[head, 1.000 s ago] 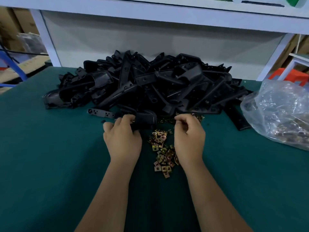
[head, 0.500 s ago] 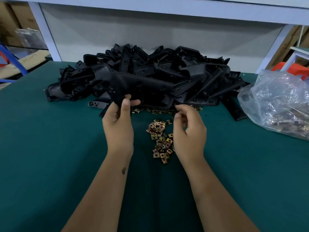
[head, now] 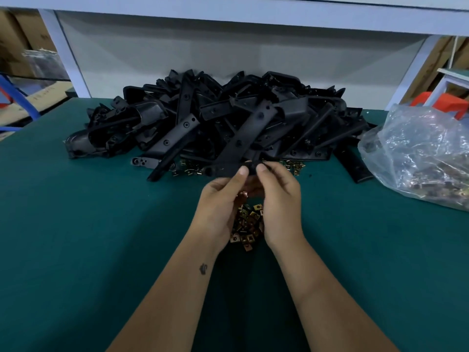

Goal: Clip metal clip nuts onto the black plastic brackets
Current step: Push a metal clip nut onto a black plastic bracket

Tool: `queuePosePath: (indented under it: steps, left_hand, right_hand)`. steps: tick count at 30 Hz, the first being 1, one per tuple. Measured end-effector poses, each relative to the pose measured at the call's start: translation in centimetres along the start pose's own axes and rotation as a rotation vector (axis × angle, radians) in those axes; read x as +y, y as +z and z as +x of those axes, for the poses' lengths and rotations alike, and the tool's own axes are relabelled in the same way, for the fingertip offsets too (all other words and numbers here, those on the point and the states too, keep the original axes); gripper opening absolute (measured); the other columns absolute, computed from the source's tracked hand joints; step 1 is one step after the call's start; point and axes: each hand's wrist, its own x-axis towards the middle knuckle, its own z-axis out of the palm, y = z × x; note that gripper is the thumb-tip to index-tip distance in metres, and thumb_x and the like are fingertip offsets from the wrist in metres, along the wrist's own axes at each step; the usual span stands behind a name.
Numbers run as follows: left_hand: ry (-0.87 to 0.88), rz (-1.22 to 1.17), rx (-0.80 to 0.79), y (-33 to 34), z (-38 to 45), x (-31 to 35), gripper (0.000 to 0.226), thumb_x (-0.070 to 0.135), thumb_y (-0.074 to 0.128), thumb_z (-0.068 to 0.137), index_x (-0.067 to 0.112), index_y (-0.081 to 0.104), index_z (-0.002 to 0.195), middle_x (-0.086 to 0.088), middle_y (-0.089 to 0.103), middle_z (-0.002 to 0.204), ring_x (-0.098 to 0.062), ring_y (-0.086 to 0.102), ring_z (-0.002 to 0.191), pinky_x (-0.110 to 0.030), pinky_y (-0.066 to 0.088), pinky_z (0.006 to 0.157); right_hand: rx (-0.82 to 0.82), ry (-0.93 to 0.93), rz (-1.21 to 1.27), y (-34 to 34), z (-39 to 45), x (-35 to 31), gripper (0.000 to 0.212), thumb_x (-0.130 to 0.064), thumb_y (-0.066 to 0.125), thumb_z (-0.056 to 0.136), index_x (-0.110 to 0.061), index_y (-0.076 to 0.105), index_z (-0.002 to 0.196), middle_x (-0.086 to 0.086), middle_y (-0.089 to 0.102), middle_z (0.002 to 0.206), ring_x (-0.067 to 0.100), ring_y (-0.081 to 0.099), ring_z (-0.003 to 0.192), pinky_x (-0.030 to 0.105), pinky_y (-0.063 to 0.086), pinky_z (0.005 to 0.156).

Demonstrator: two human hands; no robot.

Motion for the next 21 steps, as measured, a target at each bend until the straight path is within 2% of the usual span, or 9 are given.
queuePosePath:
  steps: [2,5,7,10,12,15,17,19,21]
  left_hand:
    - [-0.005,-0.077,-0.057,-0.2,0.1,0.4,0.049,0.054,0.064,0.074,0.011,0.077,0.096,-0.008,0.075,0.093,-0.016,0.072,0.087,-0.026,0.057,0.074]
    - [-0.130,-0.268,-0.049,-1.6,0.4,0.9,0.072,0.071,0.050,0.081,0.008,0.070,0.111,-0.007,0.074,0.093,-0.016,0.071,0.077,-0.028,0.058,0.065]
    - [-0.157,-0.201,-0.065,-2.4,0.5,1.3,0.055,0.059,0.056,0.085,0.009,0.072,0.101,-0.004,0.074,0.087,-0.013,0.069,0.069,-0.024,0.057,0.057]
    - [-0.138,-0.086,0.001,-3.0,0.8,1.6,0.011,0.016,0.064,0.090,0.008,0.070,0.086,0.000,0.072,0.074,-0.009,0.067,0.062,-0.018,0.053,0.050]
    - [-0.104,-0.196,0.096,-3.5,1.2,1.6,0.004,0.005,0.059,0.094,0.005,0.063,0.093,-0.002,0.074,0.077,-0.011,0.071,0.067,-0.020,0.056,0.055]
    - [-0.002,-0.447,0.219,-4.4,1.8,1.5,0.008,0.000,0.053,0.098,0.004,0.059,0.094,-0.008,0.075,0.089,-0.016,0.074,0.078,-0.026,0.059,0.063]
    - [0.047,-0.468,0.253,-4.4,2.2,1.1,0.011,-0.001,0.051,0.100,0.005,0.058,0.094,-0.010,0.072,0.100,-0.017,0.073,0.085,-0.030,0.061,0.069]
    - [0.076,-0.422,0.270,-3.6,2.5,0.5,0.013,-0.001,0.049,0.101,0.008,0.058,0.096,-0.010,0.070,0.106,-0.018,0.072,0.091,-0.035,0.062,0.076]
    - [0.086,-0.408,0.271,-2.8,2.6,-0.1,0.014,-0.002,0.048,0.101,0.008,0.057,0.099,-0.010,0.069,0.107,-0.019,0.070,0.094,-0.036,0.061,0.080]
  right_hand:
    - [0.036,0.063,0.116,-0.4,0.6,-0.2,0.024,-0.018,0.054,0.089,-0.025,0.070,0.073,0.000,0.068,0.069,0.013,0.063,0.066,0.025,0.052,0.063]
    - [0.052,0.076,0.159,-1.6,1.2,-0.4,0.026,-0.019,0.053,0.083,-0.028,0.069,0.065,0.000,0.063,0.060,0.011,0.058,0.058,0.024,0.048,0.056]
    - [-0.011,0.076,0.106,-2.3,1.4,-0.3,0.023,-0.018,0.053,0.081,-0.025,0.069,0.065,0.000,0.061,0.059,0.011,0.057,0.057,0.024,0.047,0.054]
    - [-0.094,0.067,-0.048,-2.7,1.4,0.1,0.020,-0.017,0.054,0.087,-0.020,0.069,0.073,0.000,0.065,0.068,0.011,0.060,0.063,0.023,0.049,0.059]
    - [-0.012,0.068,-0.181,-3.1,1.2,0.4,0.020,-0.017,0.054,0.094,-0.022,0.069,0.082,-0.006,0.067,0.074,0.005,0.061,0.068,0.017,0.048,0.063]
    - [0.126,0.095,-0.405,-3.7,1.3,1.0,0.020,-0.021,0.050,0.097,-0.030,0.067,0.090,-0.020,0.062,0.076,-0.008,0.055,0.068,0.006,0.041,0.060]
    - [0.060,0.144,-0.567,-3.4,1.5,1.4,0.019,-0.028,0.048,0.098,-0.034,0.065,0.105,-0.028,0.058,0.088,-0.014,0.054,0.087,0.012,0.041,0.074]
    - [-0.101,0.121,-0.789,-2.8,1.6,1.9,0.030,-0.033,0.047,0.097,-0.033,0.061,0.124,-0.029,0.056,0.105,0.003,0.049,0.115,0.027,0.037,0.094]
    - [-0.283,0.037,-1.017,-1.8,1.7,2.5,0.038,-0.033,0.050,0.093,-0.031,0.060,0.129,-0.017,0.057,0.123,0.013,0.038,0.123,0.031,0.026,0.095]
